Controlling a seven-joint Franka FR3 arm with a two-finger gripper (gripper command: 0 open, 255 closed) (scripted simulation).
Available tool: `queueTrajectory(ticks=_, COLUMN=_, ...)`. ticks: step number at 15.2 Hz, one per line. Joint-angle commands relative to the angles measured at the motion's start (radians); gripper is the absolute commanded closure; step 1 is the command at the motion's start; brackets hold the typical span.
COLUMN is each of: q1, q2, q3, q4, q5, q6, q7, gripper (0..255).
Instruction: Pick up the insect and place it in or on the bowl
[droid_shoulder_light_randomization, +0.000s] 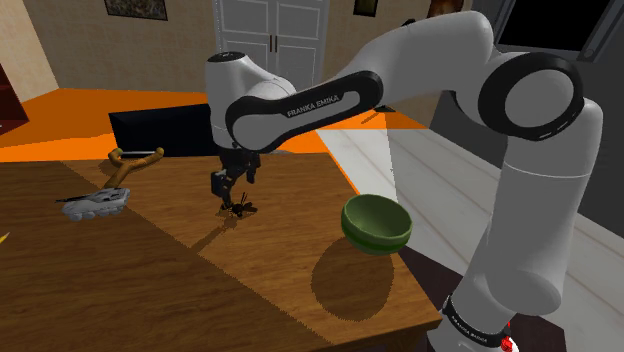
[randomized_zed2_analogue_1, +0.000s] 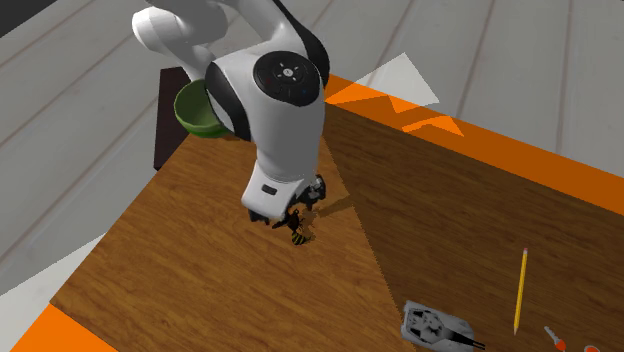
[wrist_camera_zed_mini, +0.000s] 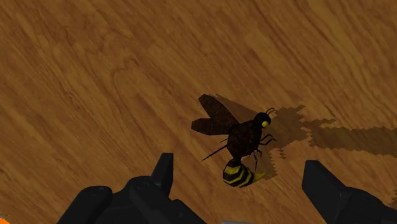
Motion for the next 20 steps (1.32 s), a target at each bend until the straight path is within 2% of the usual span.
queueTrajectory(ticks=1, q1=0.027, q2=0.084, q3=0.001, q4=0.077, q5=-0.043, q6=-0.009, q7=0.025, gripper=0)
queueTrajectory(ticks=9, q1=0.029, q2=0.138, q3=-0.013, q4=0.046, q5=-0.071, q6=0.071, q7=0.041, gripper=0)
queueTrajectory(ticks=17, q1=0.029, q2=0.137, q3=-0.013, q4=0.046, q5=-0.071, q6=0.071, q7=0.041, gripper=0)
queueTrajectory(ticks=18, q1=0.029, q2=0.137, q3=-0.013, q4=0.046, q5=-0.071, q6=0.071, q7=0.041, gripper=255)
queueTrajectory(ticks=20, q1=0.029, q2=0.138, q3=-0.013, q4=0.046, q5=-0.071, q6=0.071, q7=0.041, gripper=255)
